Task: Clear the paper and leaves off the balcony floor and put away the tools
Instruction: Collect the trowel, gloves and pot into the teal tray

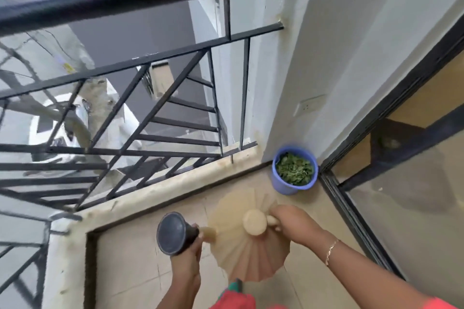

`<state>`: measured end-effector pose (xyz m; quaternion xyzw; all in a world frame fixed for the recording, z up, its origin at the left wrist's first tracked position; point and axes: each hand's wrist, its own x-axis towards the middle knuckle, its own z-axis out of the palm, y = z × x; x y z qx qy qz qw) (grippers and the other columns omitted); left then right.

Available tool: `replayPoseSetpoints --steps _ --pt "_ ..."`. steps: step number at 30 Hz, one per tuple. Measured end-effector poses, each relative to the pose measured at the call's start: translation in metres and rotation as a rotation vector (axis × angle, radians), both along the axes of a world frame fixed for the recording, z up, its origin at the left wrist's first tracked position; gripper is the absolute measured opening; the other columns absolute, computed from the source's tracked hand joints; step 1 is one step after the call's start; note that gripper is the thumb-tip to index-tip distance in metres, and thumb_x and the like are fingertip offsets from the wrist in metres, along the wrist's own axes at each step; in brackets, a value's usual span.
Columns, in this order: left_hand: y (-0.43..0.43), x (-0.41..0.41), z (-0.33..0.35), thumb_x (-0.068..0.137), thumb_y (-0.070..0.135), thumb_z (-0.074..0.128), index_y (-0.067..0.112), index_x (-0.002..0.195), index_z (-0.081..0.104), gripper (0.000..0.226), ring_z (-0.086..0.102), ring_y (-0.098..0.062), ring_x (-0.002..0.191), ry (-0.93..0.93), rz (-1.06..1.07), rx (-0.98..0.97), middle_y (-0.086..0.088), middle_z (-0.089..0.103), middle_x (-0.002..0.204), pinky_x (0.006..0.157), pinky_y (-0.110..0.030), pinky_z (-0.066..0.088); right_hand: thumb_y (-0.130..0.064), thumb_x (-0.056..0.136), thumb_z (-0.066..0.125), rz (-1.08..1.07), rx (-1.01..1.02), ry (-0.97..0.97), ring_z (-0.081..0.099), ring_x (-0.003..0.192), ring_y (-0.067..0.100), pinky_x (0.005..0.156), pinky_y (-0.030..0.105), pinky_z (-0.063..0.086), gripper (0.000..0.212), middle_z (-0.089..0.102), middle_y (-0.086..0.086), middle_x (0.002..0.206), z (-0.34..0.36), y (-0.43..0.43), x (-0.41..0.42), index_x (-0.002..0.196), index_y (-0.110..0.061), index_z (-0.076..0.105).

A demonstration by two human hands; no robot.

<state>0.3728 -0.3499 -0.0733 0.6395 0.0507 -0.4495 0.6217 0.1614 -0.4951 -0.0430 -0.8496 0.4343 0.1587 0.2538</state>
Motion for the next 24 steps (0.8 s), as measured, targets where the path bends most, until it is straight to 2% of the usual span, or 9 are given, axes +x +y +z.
replayPoseSetpoints --steps 3,7,12,16,17,18,20,22,24 --pt "-0.038 0.007 -0.018 0.082 -0.018 0.053 0.006 0.101 0.059 0.031 0.057 -0.012 0.088 0.020 -0.017 0.047 -0.005 0.062 0.095 0.060 -0.009 0.053 -0.016 0.081 0.054 -0.021 0.061 -0.002 0.057 0.100 0.029 0.068 0.032 0.033 0.014 0.062 0.009 0.107 -0.019 -0.043 0.006 0.095 -0.013 0.055" --pt "-0.085 0.013 -0.053 0.080 -0.022 0.052 0.009 0.091 0.058 0.033 0.057 -0.014 0.086 0.056 0.031 0.100 -0.006 0.062 0.091 0.058 -0.010 0.053 -0.014 0.081 0.055 -0.015 0.129 0.029 0.055 0.104 0.029 0.074 0.033 0.040 0.021 0.059 0.010 0.111 -0.065 -0.092 0.017 0.102 -0.014 0.055" --pt "-0.138 0.007 -0.134 0.078 -0.023 0.054 0.010 0.086 0.060 0.035 0.057 -0.012 0.082 0.009 0.114 0.173 0.014 0.070 0.063 0.063 -0.013 0.054 -0.015 0.082 0.047 -0.003 0.188 0.088 0.056 0.103 0.029 0.075 0.033 0.041 0.010 0.059 0.013 0.110 -0.159 -0.152 0.031 0.091 -0.020 0.051" --pt "-0.173 -0.001 -0.218 0.079 -0.023 0.052 0.010 0.085 0.060 0.034 0.065 -0.005 0.070 -0.023 0.169 0.187 0.014 0.070 0.063 0.060 -0.011 0.053 -0.014 0.083 0.047 0.060 0.166 0.153 0.059 0.103 0.031 0.080 0.035 0.045 0.018 0.061 0.014 0.110 -0.257 -0.190 0.040 0.098 -0.012 0.057" --pt "-0.180 -0.003 -0.242 0.080 -0.021 0.053 0.010 0.087 0.061 0.033 0.066 -0.008 0.074 -0.004 0.182 0.188 0.010 0.071 0.068 0.066 -0.015 0.055 -0.013 0.084 0.047 0.068 0.160 0.165 0.059 0.103 0.032 0.080 0.035 0.046 0.019 0.061 0.014 0.110 -0.282 -0.198 0.042 0.099 -0.012 0.057" --pt "-0.187 -0.003 -0.265 0.080 -0.020 0.054 0.010 0.089 0.062 0.032 0.066 -0.014 0.083 0.015 0.192 0.189 0.004 0.073 0.077 0.078 -0.024 0.057 -0.011 0.084 0.046 0.075 0.153 0.175 0.059 0.103 0.032 0.082 0.036 0.046 0.020 0.060 0.014 0.111 -0.304 -0.206 0.044 0.101 -0.012 0.056" --pt "-0.201 -0.002 -0.308 0.080 -0.019 0.056 0.009 0.093 0.064 0.033 0.063 -0.023 0.095 0.029 0.193 0.215 -0.002 0.072 0.086 0.100 -0.043 0.045 -0.008 0.087 0.043 0.085 0.141 0.202 0.058 0.106 0.032 0.085 0.038 0.046 0.023 0.059 0.016 0.114 -0.343 -0.221 0.049 0.106 -0.009 0.056" --pt "-0.215 -0.001 -0.342 0.080 -0.021 0.054 0.003 0.098 0.063 0.031 0.063 -0.017 0.086 -0.001 0.191 0.244 0.008 0.072 0.074 0.100 -0.042 0.043 -0.006 0.088 0.041 0.090 0.125 0.227 0.057 0.108 0.032 0.087 0.038 0.046 0.026 0.059 0.016 0.116 -0.375 -0.234 0.053 0.110 -0.008 0.056" --pt "-0.227 0.001 -0.366 0.081 -0.021 0.053 -0.007 0.115 0.057 0.036 0.058 -0.022 0.095 -0.015 0.184 0.260 0.002 0.068 0.082 0.103 -0.045 0.041 -0.005 0.090 0.040 0.103 0.113 0.236 0.057 0.109 0.032 0.088 0.038 0.046 0.027 0.059 0.015 0.117 -0.399 -0.244 0.056 0.112 -0.008 0.055"
